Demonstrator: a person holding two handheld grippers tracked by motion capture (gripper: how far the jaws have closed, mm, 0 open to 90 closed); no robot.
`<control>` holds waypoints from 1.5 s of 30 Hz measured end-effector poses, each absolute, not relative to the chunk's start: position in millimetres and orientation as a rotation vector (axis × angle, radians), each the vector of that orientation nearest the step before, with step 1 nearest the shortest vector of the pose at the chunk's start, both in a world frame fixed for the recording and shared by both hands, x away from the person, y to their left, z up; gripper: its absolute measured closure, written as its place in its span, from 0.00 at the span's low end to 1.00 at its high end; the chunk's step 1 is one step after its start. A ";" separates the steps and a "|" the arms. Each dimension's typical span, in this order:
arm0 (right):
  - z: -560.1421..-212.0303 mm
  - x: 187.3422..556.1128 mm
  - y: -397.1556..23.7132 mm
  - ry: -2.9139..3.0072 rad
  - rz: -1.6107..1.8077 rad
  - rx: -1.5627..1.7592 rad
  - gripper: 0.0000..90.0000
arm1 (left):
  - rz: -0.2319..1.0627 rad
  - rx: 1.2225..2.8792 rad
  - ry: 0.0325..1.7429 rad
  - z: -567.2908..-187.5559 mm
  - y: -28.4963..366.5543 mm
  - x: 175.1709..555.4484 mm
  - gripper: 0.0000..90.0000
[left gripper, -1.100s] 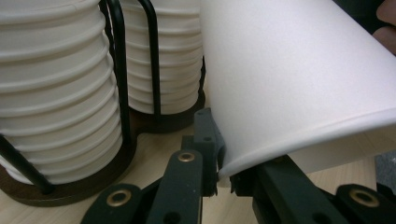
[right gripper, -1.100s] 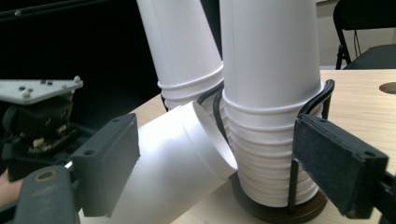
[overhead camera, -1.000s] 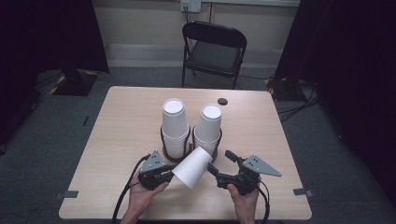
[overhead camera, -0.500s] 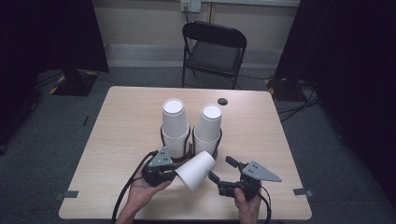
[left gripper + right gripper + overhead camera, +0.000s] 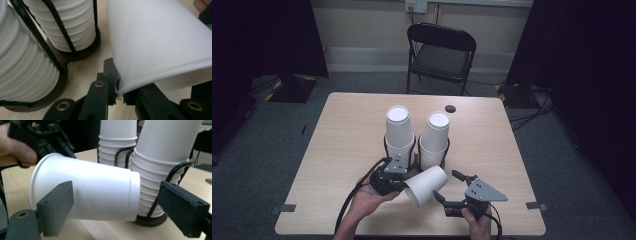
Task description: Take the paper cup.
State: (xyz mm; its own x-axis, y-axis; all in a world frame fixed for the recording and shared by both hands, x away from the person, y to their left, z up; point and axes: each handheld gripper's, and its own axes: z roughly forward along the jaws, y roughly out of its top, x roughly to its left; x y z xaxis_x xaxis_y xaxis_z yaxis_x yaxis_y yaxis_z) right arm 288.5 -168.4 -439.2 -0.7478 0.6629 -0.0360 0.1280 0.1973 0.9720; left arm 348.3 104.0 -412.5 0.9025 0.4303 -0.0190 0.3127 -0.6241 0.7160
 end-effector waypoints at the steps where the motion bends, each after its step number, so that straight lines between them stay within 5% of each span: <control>1: -439.5 288.0 -168.0 2.029 1.571 0.723 0.15 | 0.197 2.304 0.528 -411.3 103.3 349.5 0.93; 45: -438.9 291.7 -131.4 2.297 1.258 0.320 0.14 | 0.038 2.677 0.506 -388.9 82.9 373.6 0.93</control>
State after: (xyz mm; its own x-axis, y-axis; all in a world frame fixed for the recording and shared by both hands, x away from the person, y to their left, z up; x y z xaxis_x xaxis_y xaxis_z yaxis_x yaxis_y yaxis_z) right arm 291.7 -131.4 -438.9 -0.8483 0.4281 -0.3116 -0.0319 0.5460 0.8371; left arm 373.6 82.9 -388.9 0.9337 0.3546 -0.0492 0.3434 -0.8485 0.4025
